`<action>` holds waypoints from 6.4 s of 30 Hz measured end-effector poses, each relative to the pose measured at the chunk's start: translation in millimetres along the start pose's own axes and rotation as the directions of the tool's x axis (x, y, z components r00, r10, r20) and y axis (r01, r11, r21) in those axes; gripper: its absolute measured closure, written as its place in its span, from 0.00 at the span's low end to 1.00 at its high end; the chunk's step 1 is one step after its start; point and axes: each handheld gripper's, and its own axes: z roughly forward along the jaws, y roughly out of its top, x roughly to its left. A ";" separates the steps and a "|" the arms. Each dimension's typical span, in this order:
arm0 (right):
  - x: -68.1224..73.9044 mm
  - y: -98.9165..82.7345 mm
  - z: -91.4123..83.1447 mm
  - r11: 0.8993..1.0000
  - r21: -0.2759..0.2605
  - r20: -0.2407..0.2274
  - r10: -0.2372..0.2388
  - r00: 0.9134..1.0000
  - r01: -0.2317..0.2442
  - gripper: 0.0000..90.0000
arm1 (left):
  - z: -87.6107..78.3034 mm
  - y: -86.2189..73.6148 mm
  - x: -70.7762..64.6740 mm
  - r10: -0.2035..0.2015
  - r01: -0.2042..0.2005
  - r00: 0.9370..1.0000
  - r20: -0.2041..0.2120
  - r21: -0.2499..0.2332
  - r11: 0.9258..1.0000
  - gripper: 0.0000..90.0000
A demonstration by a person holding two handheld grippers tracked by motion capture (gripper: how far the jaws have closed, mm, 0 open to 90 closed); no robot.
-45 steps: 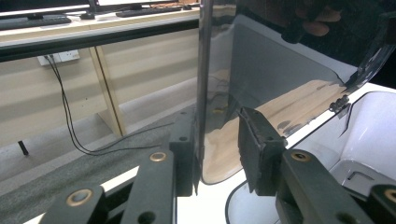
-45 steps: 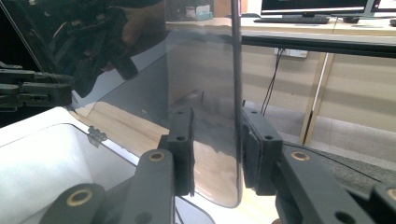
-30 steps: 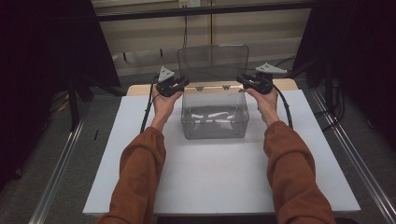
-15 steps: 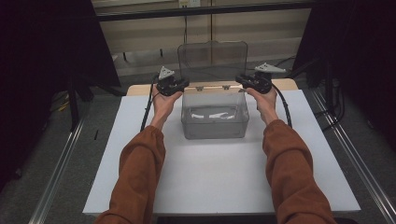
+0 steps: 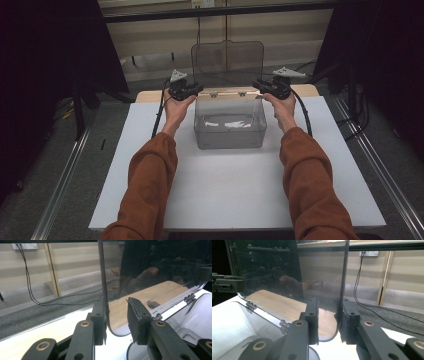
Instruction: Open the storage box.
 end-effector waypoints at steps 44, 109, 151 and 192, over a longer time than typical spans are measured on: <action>-3.8 16.0 10.7 0.966 0.148 0.052 0.208 0.977 -0.214 0.78 | 10.2 9.0 -1.4 -0.049 0.055 0.997 -0.052 0.133 0.990 0.67; -1.5 2.1 27.5 0.919 0.194 0.128 0.324 0.938 -0.344 0.61 | 20.8 -0.9 6.6 -0.207 0.210 0.978 -0.038 0.183 0.960 0.51; 10.4 4.3 13.2 0.982 0.111 0.162 0.133 0.978 -0.152 0.18 | 14.0 -2.3 -1.2 -0.079 0.084 0.996 -0.050 0.098 0.992 0.16; 46.3 -8.0 -65.2 0.996 -0.044 0.194 -0.062 0.979 0.072 0.01 | -68.1 -11.4 -51.2 0.097 -0.101 0.995 -0.037 -0.100 0.990 0.04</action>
